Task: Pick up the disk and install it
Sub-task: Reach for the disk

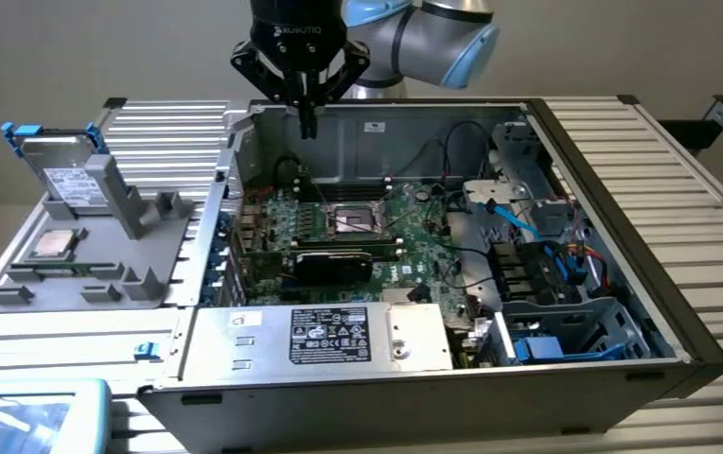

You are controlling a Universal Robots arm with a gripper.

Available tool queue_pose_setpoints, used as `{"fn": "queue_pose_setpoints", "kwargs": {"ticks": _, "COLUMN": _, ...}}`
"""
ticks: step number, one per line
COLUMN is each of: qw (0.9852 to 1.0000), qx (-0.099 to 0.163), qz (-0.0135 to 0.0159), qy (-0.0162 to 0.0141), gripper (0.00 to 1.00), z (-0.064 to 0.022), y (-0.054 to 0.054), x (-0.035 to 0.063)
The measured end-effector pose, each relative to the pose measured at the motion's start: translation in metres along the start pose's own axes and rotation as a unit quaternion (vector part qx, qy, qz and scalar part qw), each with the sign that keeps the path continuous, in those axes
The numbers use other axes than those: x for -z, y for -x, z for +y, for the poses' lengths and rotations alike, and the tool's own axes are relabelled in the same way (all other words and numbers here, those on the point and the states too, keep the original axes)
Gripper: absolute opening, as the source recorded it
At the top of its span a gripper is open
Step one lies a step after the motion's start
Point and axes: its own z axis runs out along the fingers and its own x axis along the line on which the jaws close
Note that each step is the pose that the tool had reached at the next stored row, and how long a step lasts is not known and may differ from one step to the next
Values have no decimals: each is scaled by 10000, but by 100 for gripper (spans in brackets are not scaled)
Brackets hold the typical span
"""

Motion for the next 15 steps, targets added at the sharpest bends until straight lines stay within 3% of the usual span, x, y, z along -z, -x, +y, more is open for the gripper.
{"fn": "queue_pose_setpoints", "kwargs": {"ticks": 5, "qw": 10000, "qx": 0, "qz": 0, "qy": -1, "gripper": 11, "z": -4, "y": -61, "x": 1}}
{"fn": "queue_pose_setpoints", "kwargs": {"ticks": 15, "qw": 10000, "qx": 0, "qz": 0, "qy": 0, "gripper": 11, "z": -34, "y": -509, "x": 11}}
